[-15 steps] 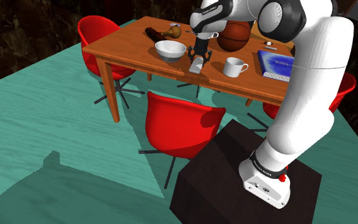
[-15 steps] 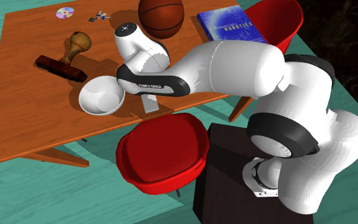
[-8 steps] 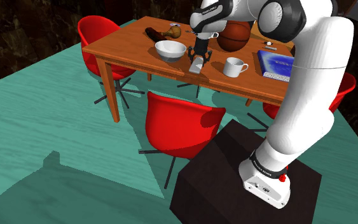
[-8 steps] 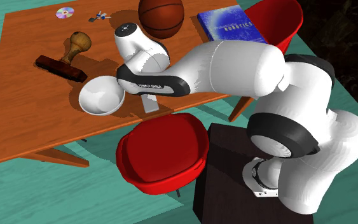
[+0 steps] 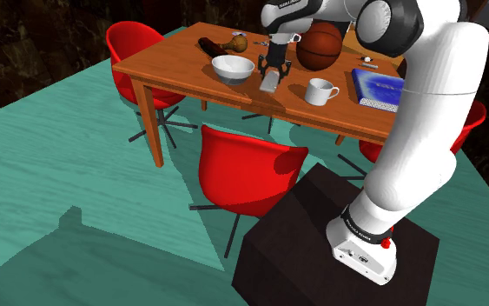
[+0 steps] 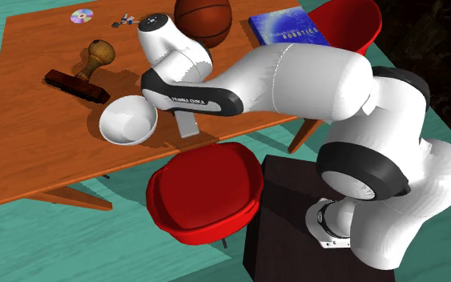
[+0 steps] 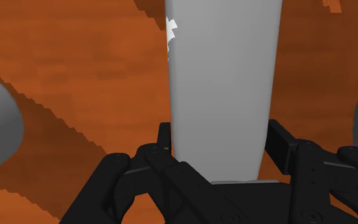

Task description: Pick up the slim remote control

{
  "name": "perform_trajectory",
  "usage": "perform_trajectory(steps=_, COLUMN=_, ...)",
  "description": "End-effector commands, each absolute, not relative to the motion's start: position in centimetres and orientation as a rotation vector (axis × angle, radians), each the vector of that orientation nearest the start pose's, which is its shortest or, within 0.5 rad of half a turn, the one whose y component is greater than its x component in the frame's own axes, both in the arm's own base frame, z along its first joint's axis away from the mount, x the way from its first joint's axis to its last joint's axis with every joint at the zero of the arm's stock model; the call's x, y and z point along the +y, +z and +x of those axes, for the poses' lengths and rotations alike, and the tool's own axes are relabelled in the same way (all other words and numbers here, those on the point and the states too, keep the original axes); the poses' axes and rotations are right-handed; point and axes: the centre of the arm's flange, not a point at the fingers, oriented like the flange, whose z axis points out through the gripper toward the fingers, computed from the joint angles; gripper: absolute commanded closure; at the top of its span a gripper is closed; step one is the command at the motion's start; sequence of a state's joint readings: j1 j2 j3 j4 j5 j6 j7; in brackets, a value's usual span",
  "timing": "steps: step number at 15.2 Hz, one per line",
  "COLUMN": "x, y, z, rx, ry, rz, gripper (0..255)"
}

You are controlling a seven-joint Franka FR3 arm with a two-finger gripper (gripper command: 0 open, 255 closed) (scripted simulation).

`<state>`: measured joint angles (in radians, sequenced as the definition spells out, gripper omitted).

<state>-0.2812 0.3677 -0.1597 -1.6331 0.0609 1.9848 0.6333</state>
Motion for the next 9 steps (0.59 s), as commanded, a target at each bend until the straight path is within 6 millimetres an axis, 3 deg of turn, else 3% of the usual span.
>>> perform_trajectory(steps=1, x=-26.7, y=41.8, z=60.2, rx=1.629, ry=0.017, rz=-2.690, gripper=255)
perform_trajectory(steps=7, x=-26.7, y=45.0, z=60.2, rx=1.629, ry=0.017, rz=-2.690, gripper=255)
perform_trajectory(steps=9, x=-26.7, y=45.1, z=60.2, rx=1.629, ry=0.017, rz=-2.690, gripper=255)
